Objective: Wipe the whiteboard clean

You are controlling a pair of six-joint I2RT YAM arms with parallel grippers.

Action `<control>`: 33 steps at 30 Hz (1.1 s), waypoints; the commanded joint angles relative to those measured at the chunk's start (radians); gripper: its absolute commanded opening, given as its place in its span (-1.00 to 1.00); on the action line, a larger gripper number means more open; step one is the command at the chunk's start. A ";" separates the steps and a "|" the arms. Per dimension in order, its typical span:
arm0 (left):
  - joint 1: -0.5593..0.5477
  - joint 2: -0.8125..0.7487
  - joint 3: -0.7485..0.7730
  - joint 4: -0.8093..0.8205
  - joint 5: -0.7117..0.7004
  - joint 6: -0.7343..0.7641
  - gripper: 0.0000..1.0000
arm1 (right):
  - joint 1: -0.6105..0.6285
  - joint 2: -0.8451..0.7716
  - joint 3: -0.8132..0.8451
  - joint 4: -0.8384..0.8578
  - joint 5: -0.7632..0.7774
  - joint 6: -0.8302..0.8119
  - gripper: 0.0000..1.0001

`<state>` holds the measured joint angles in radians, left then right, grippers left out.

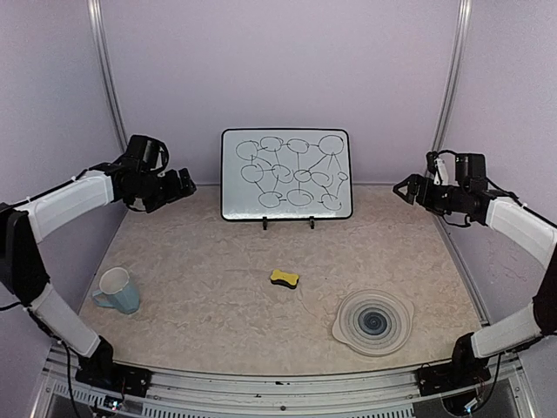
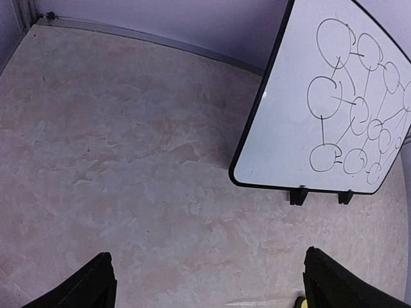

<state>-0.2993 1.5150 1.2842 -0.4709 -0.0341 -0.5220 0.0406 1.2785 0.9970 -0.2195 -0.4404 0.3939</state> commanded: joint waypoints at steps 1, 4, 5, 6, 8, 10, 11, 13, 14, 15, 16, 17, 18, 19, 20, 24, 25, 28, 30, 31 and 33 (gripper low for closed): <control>-0.039 0.080 0.048 0.058 -0.074 0.031 0.98 | -0.040 0.071 0.045 0.033 -0.009 -0.047 0.99; -0.086 0.115 0.047 0.085 -0.111 0.041 0.98 | -0.061 0.109 0.055 0.033 -0.023 -0.061 0.99; -0.106 0.127 0.049 0.090 -0.128 0.039 0.98 | -0.066 0.117 0.058 0.030 -0.027 -0.066 0.99; -0.125 0.138 0.053 0.090 -0.147 0.034 0.98 | -0.072 0.124 0.061 0.028 -0.032 -0.072 0.99; -0.170 0.166 0.065 0.087 -0.175 0.017 0.98 | -0.080 0.135 0.066 0.023 -0.036 -0.085 0.99; -0.217 0.194 0.075 0.093 -0.193 -0.013 0.98 | -0.086 0.139 0.067 0.018 -0.043 -0.096 0.99; -0.242 0.213 0.081 0.101 -0.196 -0.026 0.96 | -0.090 0.139 0.067 0.017 -0.047 -0.100 0.99; -0.297 0.248 0.098 0.125 -0.209 -0.049 0.90 | -0.095 0.140 0.067 0.015 -0.055 -0.108 0.99; -0.322 0.265 0.109 0.132 -0.219 -0.058 0.87 | -0.097 0.140 0.068 0.014 -0.058 -0.110 0.99; -0.345 0.292 0.127 0.133 -0.228 -0.070 0.83 | -0.100 0.141 0.069 0.013 -0.060 -0.113 0.99; -0.367 0.320 0.149 0.127 -0.240 -0.087 0.80 | -0.102 0.141 0.069 0.013 -0.063 -0.116 0.99; -0.382 0.345 0.171 0.125 -0.247 -0.103 0.76 | -0.103 0.142 0.070 0.012 -0.066 -0.119 0.99; -0.404 0.379 0.191 0.127 -0.253 -0.119 0.71 | -0.104 0.143 0.071 0.013 -0.070 -0.121 0.99; -0.421 0.400 0.213 0.128 -0.263 -0.135 0.66 | -0.105 0.144 0.071 0.014 -0.073 -0.123 0.99; -0.438 0.427 0.228 0.129 -0.277 -0.156 0.61 | -0.106 0.145 0.072 0.014 -0.077 -0.126 0.99; -0.466 0.529 0.297 0.125 -0.313 -0.206 0.43 | -0.108 0.145 0.072 0.006 -0.083 -0.141 0.99; -0.468 0.564 0.321 0.116 -0.327 -0.212 0.39 | -0.108 0.143 0.070 0.003 -0.084 -0.145 0.99; -0.465 0.650 0.398 0.096 -0.344 -0.205 0.32 | -0.109 0.143 0.068 -0.004 -0.089 -0.152 0.99; -0.458 0.700 0.445 0.092 -0.340 -0.196 0.29 | -0.110 0.145 0.061 0.000 -0.103 -0.150 0.99; -0.454 0.719 0.466 0.090 -0.337 -0.194 0.27 | -0.109 0.146 0.058 0.003 -0.111 -0.147 1.00; -0.442 0.762 0.503 0.086 -0.342 -0.190 0.20 | -0.110 0.142 0.043 0.010 -0.127 -0.139 0.99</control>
<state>-0.7616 2.2143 1.7134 -0.3630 -0.3439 -0.7097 -0.0559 1.4139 1.0389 -0.2153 -0.5274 0.2584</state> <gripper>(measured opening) 0.627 0.997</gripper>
